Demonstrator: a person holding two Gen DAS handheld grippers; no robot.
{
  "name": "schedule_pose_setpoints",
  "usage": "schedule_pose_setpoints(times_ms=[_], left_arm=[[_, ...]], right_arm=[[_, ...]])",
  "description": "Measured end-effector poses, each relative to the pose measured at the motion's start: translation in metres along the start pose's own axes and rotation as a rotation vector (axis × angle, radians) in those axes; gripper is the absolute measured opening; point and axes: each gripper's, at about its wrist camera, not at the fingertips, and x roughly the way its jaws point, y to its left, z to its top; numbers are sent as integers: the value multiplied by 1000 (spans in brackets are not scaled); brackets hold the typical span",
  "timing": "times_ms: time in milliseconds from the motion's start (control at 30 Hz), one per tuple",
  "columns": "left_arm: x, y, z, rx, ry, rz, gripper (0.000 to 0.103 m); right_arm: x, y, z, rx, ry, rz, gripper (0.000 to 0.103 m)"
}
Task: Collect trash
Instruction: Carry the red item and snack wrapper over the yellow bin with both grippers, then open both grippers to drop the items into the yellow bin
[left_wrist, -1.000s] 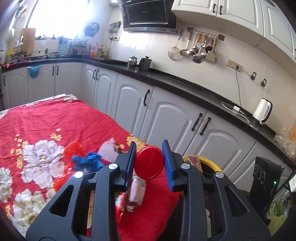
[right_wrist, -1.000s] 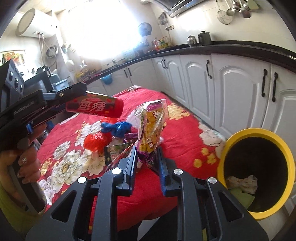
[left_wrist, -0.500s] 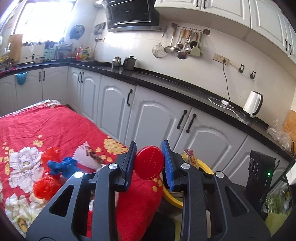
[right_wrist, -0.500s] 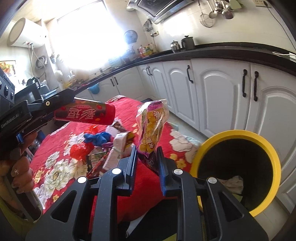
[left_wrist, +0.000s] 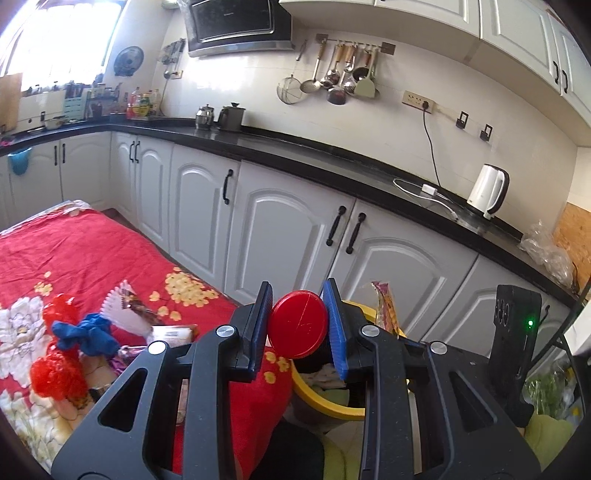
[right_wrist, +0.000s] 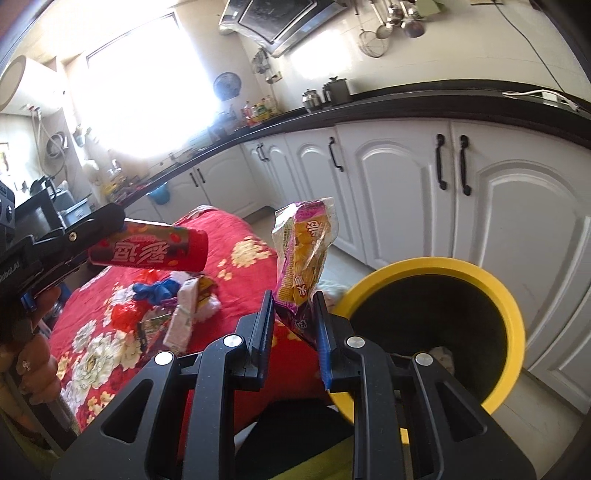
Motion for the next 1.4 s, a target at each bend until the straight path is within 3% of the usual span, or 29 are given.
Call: schedule_pose_setpoints(times_ms=[667, 1400], left_arm=[[46, -38, -18, 19, 56, -83, 22], [106, -58, -55, 9, 196, -152, 22]], right_arm=[[-10, -67, -2, 94, -19, -127, 20], [18, -122, -29, 202, 86, -179, 20]])
